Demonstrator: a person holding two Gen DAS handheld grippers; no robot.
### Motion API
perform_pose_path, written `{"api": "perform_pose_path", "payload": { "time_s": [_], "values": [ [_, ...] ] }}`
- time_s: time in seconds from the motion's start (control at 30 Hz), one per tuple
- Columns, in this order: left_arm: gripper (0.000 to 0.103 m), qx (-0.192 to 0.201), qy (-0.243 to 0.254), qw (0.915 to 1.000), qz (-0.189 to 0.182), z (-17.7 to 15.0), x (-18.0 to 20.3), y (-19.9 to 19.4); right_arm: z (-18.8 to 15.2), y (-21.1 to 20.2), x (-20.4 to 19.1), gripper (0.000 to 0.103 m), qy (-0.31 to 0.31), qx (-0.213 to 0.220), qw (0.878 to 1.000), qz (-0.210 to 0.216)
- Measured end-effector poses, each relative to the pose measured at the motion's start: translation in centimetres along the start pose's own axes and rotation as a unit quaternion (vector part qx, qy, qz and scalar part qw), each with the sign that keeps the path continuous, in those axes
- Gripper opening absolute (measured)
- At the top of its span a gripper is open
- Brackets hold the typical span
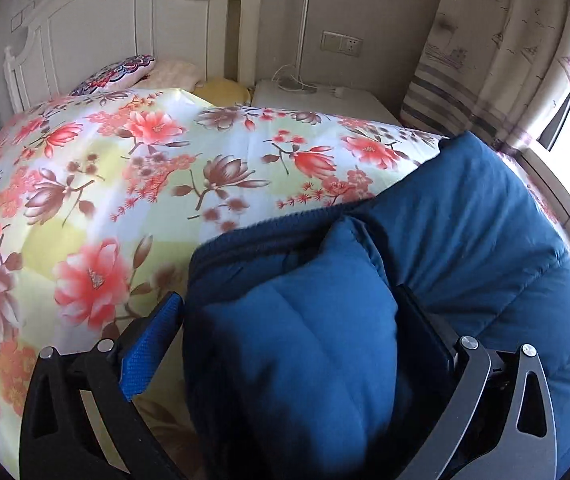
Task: Fold large clothes
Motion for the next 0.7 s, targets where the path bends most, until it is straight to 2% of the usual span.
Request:
{"api": "perform_pose_path", "payload": {
  "time_s": [0.07, 0.13, 0.17, 0.23, 0.33, 0.37, 0.4, 0.43, 0.47, 0.5, 0.57, 0.63, 0.7],
  "values": [
    [0.099, 0.01, 0.0, 0.9999, 0.005, -0.1, 0.2, -0.1, 1.6, -2.3, 4.4, 0.062, 0.053, 0.033, 0.998, -0.003],
    [0.099, 0.014, -0.003, 0.9999, 0.004, -0.3, 0.2, -0.3, 3.2, -3.5, 9.4, 0.06, 0.092, 0.057, 0.994, -0.024],
    [0.099, 0.017, -0.005, 0.9998, 0.002, -0.3, 0.3, -0.4, 4.4, -3.0, 12.6, 0.049, 0.108, 0.059, 0.992, -0.037],
    [0.099, 0.023, -0.009, 0.9997, -0.002, -0.6, -0.1, -0.8, 6.7, 0.1, 18.0, 0.033, 0.133, 0.031, 0.989, -0.056],
    [0.099, 0.025, -0.019, 0.9994, -0.016, -0.6, -0.9, -1.3, 9.7, 6.5, 23.4, 0.033, 0.153, -0.011, 0.987, -0.048],
    [0.099, 0.026, -0.022, 0.9992, -0.021, -0.6, -1.0, -1.3, 10.3, 8.7, 24.2, 0.033, 0.148, -0.03, 0.987, -0.05],
    [0.099, 0.027, -0.026, 0.999, -0.026, -0.6, -1.1, -1.3, 10.1, 12.2, 24.8, 0.035, 0.142, -0.07, 0.987, -0.036],
    [0.099, 0.027, -0.029, 0.9988, -0.03, -0.6, -1.2, -1.2, 9.4, 15.0, 24.6, 0.037, 0.143, -0.111, 0.983, -0.006],
    [0.099, 0.031, -0.039, 0.9983, -0.029, -0.6, -1.5, -1.2, 7.3, 19.4, 23.5, 0.037, 0.133, -0.176, 0.975, 0.024],
    [0.099, 0.034, -0.048, 0.9978, -0.028, -0.6, -1.9, -1.3, 6.4, 21.5, 23.2, 0.038, 0.114, -0.195, 0.974, 0.012],
    [0.099, 0.023, -0.069, 0.9962, -0.048, -0.8, -2.6, -0.6, 6.5, 22.4, 23.3, 0.038, 0.121, -0.189, 0.974, 0.008],
    [0.099, 0.013, -0.074, 0.9949, -0.067, -0.9, -2.7, -0.2, 6.6, 22.3, 22.8, 0.038, 0.094, -0.193, 0.977, -0.006],
    [0.099, 0.013, -0.074, 0.995, -0.066, -0.9, -2.6, -0.2, 6.3, 22.4, 22.8, 0.038, 0.105, -0.183, 0.977, -0.013]
  ]
}}
Point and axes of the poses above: each gripper's, at about its wrist camera, not at the fingertips, and y roughly the way its jaws point, x to its right, z to its top, the point moved 6 cm from there along y, roughly the way its jaws point, and after that the axes turned 5 degrees about -x, right-handed, at the moved point
